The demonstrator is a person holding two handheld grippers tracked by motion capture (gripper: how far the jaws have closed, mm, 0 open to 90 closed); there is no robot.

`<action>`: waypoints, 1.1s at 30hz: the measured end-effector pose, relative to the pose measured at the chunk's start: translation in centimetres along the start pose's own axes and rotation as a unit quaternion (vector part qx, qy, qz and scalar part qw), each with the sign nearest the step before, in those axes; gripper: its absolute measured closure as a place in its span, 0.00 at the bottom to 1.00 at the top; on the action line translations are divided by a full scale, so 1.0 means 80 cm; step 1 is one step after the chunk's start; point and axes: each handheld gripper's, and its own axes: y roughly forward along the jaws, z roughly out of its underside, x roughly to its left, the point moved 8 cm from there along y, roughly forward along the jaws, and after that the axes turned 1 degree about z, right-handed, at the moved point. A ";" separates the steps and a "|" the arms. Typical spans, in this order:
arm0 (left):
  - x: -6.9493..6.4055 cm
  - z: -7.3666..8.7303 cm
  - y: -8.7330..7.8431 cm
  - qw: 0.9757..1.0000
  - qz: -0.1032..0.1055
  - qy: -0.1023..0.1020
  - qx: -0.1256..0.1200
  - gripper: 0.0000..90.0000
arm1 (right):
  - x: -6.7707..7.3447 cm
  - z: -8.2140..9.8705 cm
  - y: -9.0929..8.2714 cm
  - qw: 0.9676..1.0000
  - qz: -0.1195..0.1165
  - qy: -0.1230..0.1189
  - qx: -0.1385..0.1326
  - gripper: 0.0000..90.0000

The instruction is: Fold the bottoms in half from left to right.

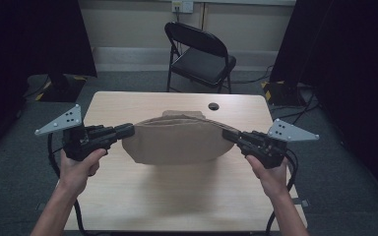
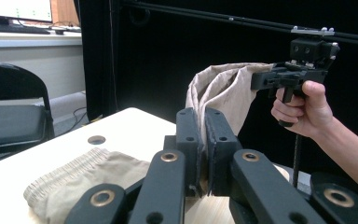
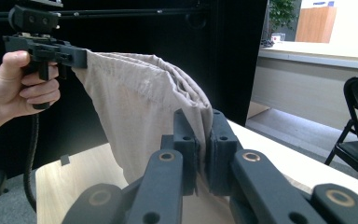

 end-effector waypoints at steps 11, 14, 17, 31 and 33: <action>-0.013 -0.023 -0.015 1.000 0.007 0.019 -0.018 0.96 | 0.022 -0.025 -0.011 1.000 -0.009 -0.024 -0.015 0.94; -0.016 -0.029 -0.018 0.999 0.007 0.023 -0.023 0.96 | 0.027 -0.032 -0.013 0.999 -0.011 -0.030 -0.020 0.94; -0.020 -0.035 -0.021 0.999 0.012 0.030 -0.024 0.96 | 0.030 -0.039 -0.017 0.999 -0.011 -0.034 -0.024 0.94; -0.042 -0.071 -0.030 0.998 0.021 0.044 -0.044 0.96 | 0.042 -0.077 -0.030 0.997 -0.017 -0.048 -0.059 0.94; -0.046 -0.077 -0.032 0.997 0.024 0.047 -0.048 0.96 | 0.045 -0.084 -0.032 0.996 -0.018 -0.051 -0.066 0.94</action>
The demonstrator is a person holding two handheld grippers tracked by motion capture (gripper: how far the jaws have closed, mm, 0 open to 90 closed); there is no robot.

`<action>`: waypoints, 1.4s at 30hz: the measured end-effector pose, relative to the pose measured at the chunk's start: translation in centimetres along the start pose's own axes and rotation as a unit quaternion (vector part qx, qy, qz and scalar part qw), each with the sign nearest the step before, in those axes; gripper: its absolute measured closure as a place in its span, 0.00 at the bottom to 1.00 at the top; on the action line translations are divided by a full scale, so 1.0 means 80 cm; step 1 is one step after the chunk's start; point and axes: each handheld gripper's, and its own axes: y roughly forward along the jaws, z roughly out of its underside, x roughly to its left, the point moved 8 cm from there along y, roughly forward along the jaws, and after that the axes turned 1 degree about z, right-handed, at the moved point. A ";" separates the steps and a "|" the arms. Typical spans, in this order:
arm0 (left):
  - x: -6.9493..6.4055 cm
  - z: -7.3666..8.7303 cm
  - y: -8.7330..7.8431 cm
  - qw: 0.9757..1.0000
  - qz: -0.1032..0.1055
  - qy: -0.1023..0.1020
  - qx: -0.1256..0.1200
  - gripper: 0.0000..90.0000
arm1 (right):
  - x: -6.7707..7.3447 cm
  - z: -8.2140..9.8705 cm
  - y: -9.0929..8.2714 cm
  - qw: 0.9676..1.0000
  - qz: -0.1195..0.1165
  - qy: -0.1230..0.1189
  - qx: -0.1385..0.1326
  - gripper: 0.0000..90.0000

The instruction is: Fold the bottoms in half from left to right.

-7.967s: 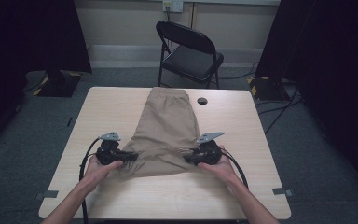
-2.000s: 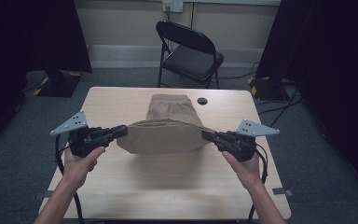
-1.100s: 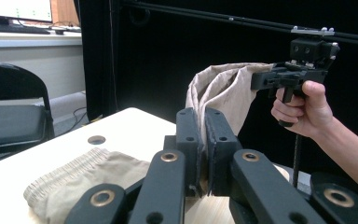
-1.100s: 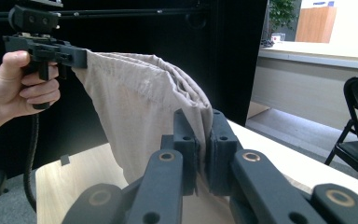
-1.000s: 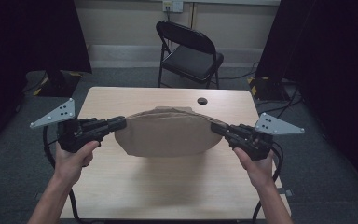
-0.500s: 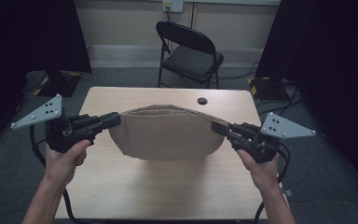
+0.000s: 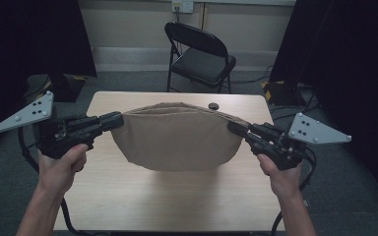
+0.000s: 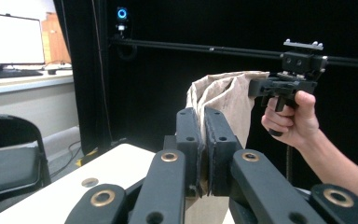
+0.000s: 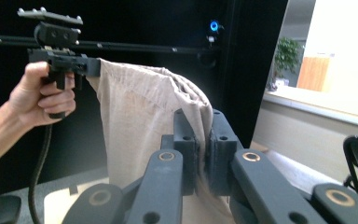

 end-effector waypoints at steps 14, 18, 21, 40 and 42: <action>0.030 0.048 0.020 0.999 -0.013 -0.035 0.032 0.96 | -0.017 0.045 0.008 0.999 0.005 0.034 0.037 0.94; 0.038 0.062 0.026 0.998 -0.021 -0.043 0.041 0.96 | -0.022 0.064 0.008 0.998 0.011 0.039 0.055 0.94; 0.050 0.072 0.035 0.997 -0.022 -0.055 0.047 0.96 | -0.030 0.073 0.010 0.997 0.016 0.045 0.062 0.94; 0.140 0.169 0.089 0.983 -0.065 -0.126 0.120 0.96 | -0.110 0.176 0.055 0.983 0.059 0.099 0.144 0.94; 0.149 0.183 0.094 0.979 -0.073 -0.133 0.133 0.96 | -0.114 0.189 0.059 0.981 0.062 0.102 0.153 0.94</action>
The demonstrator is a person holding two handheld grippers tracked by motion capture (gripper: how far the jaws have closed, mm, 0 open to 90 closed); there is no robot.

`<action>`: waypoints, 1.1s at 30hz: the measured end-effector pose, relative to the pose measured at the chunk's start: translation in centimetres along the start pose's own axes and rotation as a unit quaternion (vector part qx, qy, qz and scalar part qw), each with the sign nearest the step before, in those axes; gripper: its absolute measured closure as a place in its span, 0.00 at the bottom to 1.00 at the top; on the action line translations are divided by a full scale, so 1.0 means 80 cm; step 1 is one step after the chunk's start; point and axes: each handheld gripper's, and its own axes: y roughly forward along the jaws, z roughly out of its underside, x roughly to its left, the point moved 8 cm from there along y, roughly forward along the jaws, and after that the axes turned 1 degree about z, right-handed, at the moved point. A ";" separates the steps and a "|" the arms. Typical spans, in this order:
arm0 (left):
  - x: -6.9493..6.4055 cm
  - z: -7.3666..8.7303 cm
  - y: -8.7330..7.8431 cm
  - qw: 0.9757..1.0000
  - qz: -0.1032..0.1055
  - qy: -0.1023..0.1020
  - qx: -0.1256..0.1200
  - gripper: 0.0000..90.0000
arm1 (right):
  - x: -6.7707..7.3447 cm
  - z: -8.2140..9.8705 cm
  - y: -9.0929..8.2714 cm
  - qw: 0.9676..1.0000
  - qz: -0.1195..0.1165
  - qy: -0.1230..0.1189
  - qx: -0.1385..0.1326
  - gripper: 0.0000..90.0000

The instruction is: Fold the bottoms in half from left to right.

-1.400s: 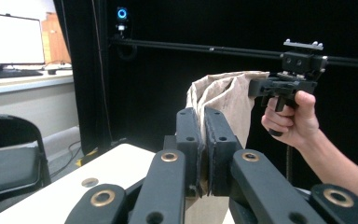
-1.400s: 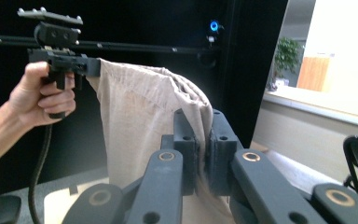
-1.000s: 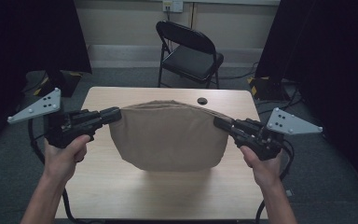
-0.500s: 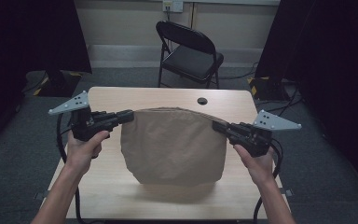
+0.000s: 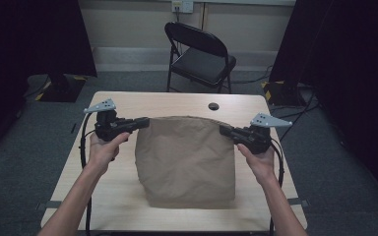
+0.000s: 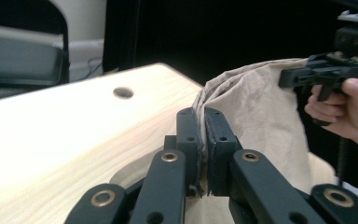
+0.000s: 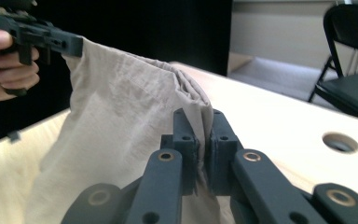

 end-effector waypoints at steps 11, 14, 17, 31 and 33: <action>0.046 0.042 0.040 0.998 -0.025 -0.030 0.049 0.96 | -0.032 0.039 0.039 0.998 0.026 -0.005 0.065 0.93; 0.055 0.048 0.050 0.997 -0.031 -0.038 0.054 0.96 | -0.039 0.048 0.046 0.996 0.034 -0.004 0.079 0.92; 0.064 0.054 0.056 0.996 -0.043 -0.037 0.064 0.95 | -0.049 0.057 0.053 0.995 0.045 0.005 0.087 0.85; 0.070 0.069 0.044 0.994 -0.066 -0.045 0.072 0.64 | -0.063 0.076 0.040 0.992 0.074 0.021 0.100 0.61; 0.061 0.070 0.042 0.995 -0.060 -0.036 0.075 0.65 | -0.059 0.078 0.035 0.992 0.072 0.017 0.101 0.61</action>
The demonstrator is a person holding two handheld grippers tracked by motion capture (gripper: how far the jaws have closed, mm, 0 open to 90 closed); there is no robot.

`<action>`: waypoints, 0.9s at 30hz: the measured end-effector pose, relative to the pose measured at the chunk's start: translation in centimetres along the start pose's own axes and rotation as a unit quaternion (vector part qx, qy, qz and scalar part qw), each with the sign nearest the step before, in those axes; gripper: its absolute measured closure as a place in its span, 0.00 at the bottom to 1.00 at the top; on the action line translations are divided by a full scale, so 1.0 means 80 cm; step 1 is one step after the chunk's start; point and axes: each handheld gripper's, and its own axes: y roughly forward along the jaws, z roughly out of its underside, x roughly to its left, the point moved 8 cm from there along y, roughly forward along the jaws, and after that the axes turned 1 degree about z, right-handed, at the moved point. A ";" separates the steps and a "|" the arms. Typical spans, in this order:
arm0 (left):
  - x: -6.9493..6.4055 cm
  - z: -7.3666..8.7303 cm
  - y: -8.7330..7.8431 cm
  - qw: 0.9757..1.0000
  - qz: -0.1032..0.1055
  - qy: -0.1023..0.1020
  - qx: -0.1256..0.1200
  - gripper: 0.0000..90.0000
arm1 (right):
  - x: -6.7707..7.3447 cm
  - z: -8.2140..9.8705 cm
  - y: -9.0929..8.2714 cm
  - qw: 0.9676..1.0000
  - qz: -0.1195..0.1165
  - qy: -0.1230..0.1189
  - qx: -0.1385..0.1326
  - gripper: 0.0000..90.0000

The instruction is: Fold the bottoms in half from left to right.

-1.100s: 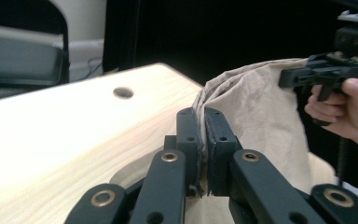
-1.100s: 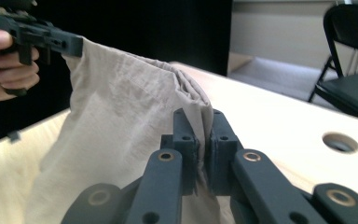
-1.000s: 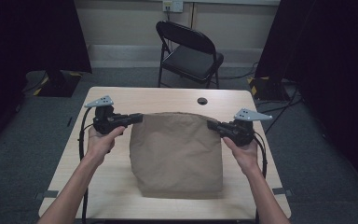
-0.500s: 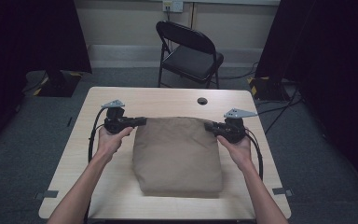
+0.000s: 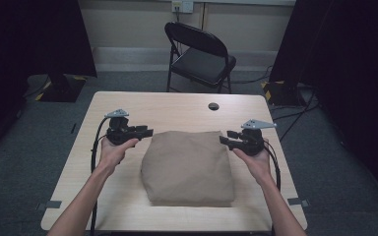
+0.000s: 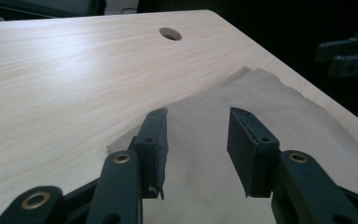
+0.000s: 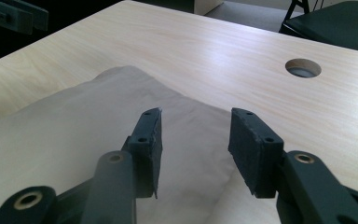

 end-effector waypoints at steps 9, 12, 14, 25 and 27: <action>-0.043 0.017 -0.012 0.998 0.050 0.040 0.002 0.84 | 0.039 0.021 -0.021 0.999 -0.037 -0.027 0.024 0.74; -0.056 0.028 -0.019 0.997 0.065 0.047 0.009 0.91 | 0.053 0.042 -0.021 0.996 -0.035 -0.055 0.054 0.73; -0.066 0.038 -0.025 0.996 0.066 0.064 0.023 0.93 | 0.061 0.052 -0.023 0.996 -0.051 -0.045 0.055 0.74; -0.083 0.089 -0.009 0.992 0.074 0.073 0.078 0.83 | 0.051 0.114 -0.014 0.992 -0.047 -0.037 0.111 0.71; -0.086 0.096 -0.004 0.991 0.078 0.073 0.086 0.82 | 0.050 0.123 -0.011 0.991 -0.056 -0.022 0.120 0.70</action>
